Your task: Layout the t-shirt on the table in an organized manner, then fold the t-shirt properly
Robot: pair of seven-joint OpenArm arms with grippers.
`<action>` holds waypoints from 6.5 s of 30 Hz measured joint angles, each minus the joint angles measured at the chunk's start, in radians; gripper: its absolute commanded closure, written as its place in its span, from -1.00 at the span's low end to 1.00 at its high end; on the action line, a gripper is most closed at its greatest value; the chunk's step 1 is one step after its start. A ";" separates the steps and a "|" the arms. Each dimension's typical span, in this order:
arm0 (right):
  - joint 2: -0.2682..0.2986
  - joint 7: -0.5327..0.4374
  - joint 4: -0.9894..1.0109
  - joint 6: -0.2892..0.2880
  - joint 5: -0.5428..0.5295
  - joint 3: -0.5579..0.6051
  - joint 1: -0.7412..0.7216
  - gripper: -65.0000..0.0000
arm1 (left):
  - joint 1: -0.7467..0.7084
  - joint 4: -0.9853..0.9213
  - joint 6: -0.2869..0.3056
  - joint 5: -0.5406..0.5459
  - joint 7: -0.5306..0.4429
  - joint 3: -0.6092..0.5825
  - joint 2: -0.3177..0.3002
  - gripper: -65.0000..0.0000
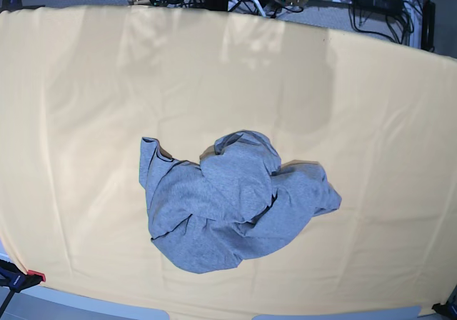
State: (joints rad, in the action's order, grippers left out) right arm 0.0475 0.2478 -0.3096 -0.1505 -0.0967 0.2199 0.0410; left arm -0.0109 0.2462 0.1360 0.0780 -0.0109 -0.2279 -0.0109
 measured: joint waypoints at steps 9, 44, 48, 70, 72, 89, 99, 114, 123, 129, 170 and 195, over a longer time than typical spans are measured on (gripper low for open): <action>0.000 0.000 0.000 0.004 0.000 0.000 0.000 1.00 | 0.000 0.003 0.000 0.000 0.000 0.000 0.000 1.00; 0.119 0.409 -0.639 -0.101 -0.006 0.000 0.432 1.00 | -0.436 0.663 0.194 0.173 0.436 -0.002 -0.237 1.00; 0.181 0.445 -0.874 -0.066 -0.009 0.000 0.593 1.00 | -0.561 0.873 0.187 0.214 0.518 0.000 -0.335 1.00; 0.395 0.579 -1.970 0.200 0.293 -0.013 1.254 1.00 | -1.179 1.884 0.314 0.470 0.765 0.490 -0.521 1.00; 0.396 0.613 -2.026 0.235 0.346 -0.018 1.244 1.00 | -1.200 1.917 0.314 0.500 0.779 0.546 -0.522 1.00; 0.399 0.610 -2.033 0.465 0.771 -0.019 1.250 1.00 | -1.063 1.966 0.340 0.685 0.788 0.799 -0.520 1.00; 0.395 0.571 -2.033 0.450 0.767 -0.033 0.987 1.00 | -0.857 1.965 0.341 0.705 0.768 0.797 -0.518 1.00; 0.381 0.338 -2.032 0.190 0.283 -0.105 0.540 1.00 | -0.570 1.962 0.316 0.677 0.688 0.797 -0.512 1.00; 0.335 0.257 -1.694 -0.009 0.093 -0.104 0.266 0.58 | -0.542 1.846 0.321 0.646 0.658 0.791 -0.510 1.00; 0.332 0.245 -1.565 -0.159 -0.061 -0.104 0.120 0.10 | -0.543 1.755 0.318 0.642 0.645 0.763 -0.509 1.00; 0.313 0.541 -1.798 -0.204 0.094 -0.103 0.216 1.00 | -0.541 1.734 0.374 0.648 0.636 0.757 -0.620 1.00; 0.515 0.639 -2.014 0.111 0.523 -0.104 0.639 1.00 | -0.470 1.734 0.553 0.737 0.537 0.636 -0.687 0.71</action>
State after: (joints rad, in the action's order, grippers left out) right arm 0.5621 0.8867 -2.3238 -0.0395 0.4267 0.1158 0.6804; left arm -0.4808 1.9804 0.6891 0.8146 0.5266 0.4076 -0.6983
